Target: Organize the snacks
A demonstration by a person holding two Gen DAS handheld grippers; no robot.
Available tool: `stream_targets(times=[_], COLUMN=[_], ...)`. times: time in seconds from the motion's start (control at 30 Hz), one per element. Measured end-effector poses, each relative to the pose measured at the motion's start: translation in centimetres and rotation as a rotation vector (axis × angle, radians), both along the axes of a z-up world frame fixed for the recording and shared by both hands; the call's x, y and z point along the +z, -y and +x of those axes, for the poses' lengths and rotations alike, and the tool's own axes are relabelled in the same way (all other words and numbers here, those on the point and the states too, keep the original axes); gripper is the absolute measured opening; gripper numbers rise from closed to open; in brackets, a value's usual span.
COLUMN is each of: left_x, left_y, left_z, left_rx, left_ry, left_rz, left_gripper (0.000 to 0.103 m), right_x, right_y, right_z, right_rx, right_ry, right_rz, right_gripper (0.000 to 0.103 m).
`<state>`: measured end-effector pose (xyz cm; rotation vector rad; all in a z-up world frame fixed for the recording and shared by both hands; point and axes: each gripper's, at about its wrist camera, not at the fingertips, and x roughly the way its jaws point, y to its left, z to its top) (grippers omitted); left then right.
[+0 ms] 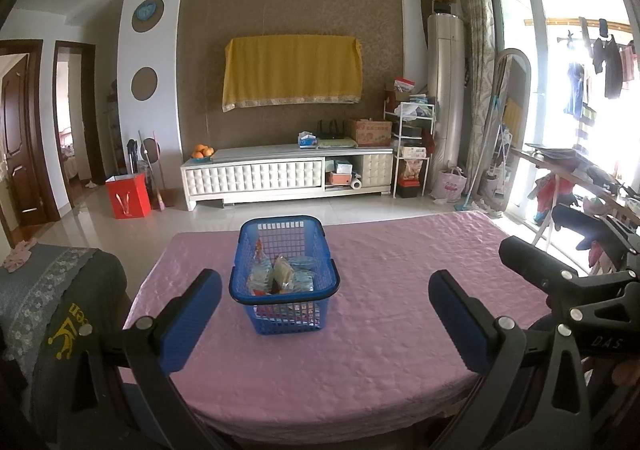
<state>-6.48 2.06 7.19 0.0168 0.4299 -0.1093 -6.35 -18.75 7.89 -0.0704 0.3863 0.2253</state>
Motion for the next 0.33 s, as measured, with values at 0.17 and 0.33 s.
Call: stream_targets(times=[0.17,0.33], left_x=[0.04,0.13], left_y=[0.02,-0.04], left_z=[-0.09,-0.22], left_rx=[-0.003,-0.001], left_ry=[0.004,0.009], left_rz=[-0.002,0.003], left_gripper=[0.102,0.102], right_x=[0.04,-0.07], right_y=[0.05,-0.12], right_z=[0.00,-0.20], right_rx=[0.000,0.000], right_ry=[0.002,0.002], right_rz=[0.001,0.004], right_gripper=[0.103,0.103])
